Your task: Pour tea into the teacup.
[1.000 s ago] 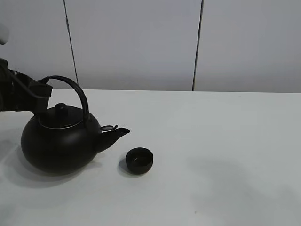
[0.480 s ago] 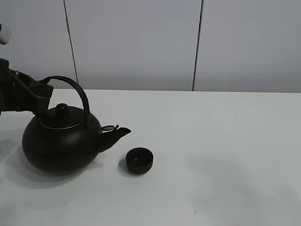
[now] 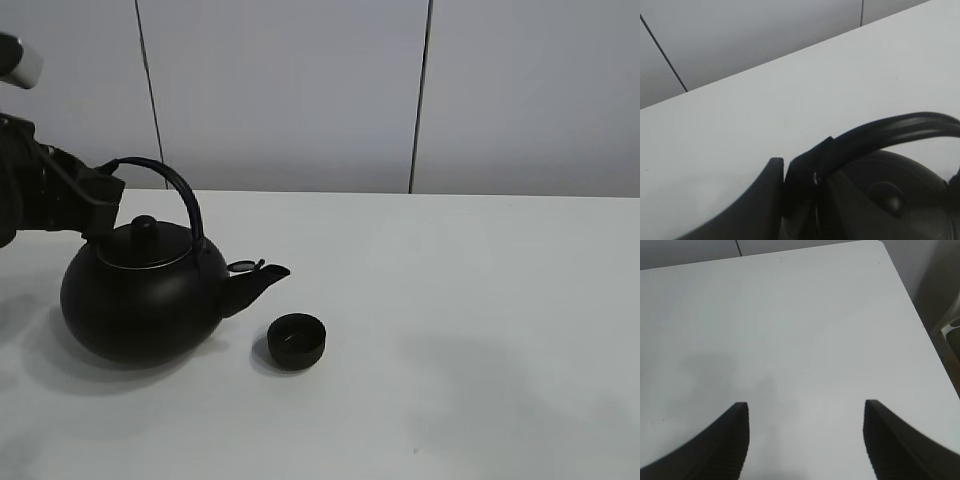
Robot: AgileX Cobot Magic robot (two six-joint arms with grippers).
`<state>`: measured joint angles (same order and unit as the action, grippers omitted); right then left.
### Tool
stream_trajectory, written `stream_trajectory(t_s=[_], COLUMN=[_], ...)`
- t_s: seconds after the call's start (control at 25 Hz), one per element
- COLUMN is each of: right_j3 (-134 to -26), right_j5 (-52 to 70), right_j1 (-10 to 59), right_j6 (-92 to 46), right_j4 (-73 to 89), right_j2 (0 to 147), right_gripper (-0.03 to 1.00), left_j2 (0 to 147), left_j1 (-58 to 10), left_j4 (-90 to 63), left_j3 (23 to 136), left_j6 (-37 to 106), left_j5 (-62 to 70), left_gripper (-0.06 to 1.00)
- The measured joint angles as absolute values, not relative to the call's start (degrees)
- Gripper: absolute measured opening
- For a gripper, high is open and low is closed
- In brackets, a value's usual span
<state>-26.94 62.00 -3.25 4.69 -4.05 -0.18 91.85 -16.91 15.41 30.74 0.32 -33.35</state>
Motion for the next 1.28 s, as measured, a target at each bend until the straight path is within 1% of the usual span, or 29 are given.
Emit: stream_trajectory(t_s=[0.4, 1.28], right_j3=[-26.94, -26.94], right_j5=[62.0, 62.0], right_j1=[-3.25, -3.25], right_j6=[4.69, 4.69], right_j4=[-4.05, -4.05], right_j2=[-0.18, -0.18], right_gripper=[0.45, 0.45], left_j2=[91.85, 91.85], left_j1=[-16.91, -16.99], left_j4=[15.41, 15.41], left_j3=[31.91, 32.81], left_j6=[3.06, 7.51], left_j5=[-29.9, -29.28], left_gripper=[0.16, 0.15])
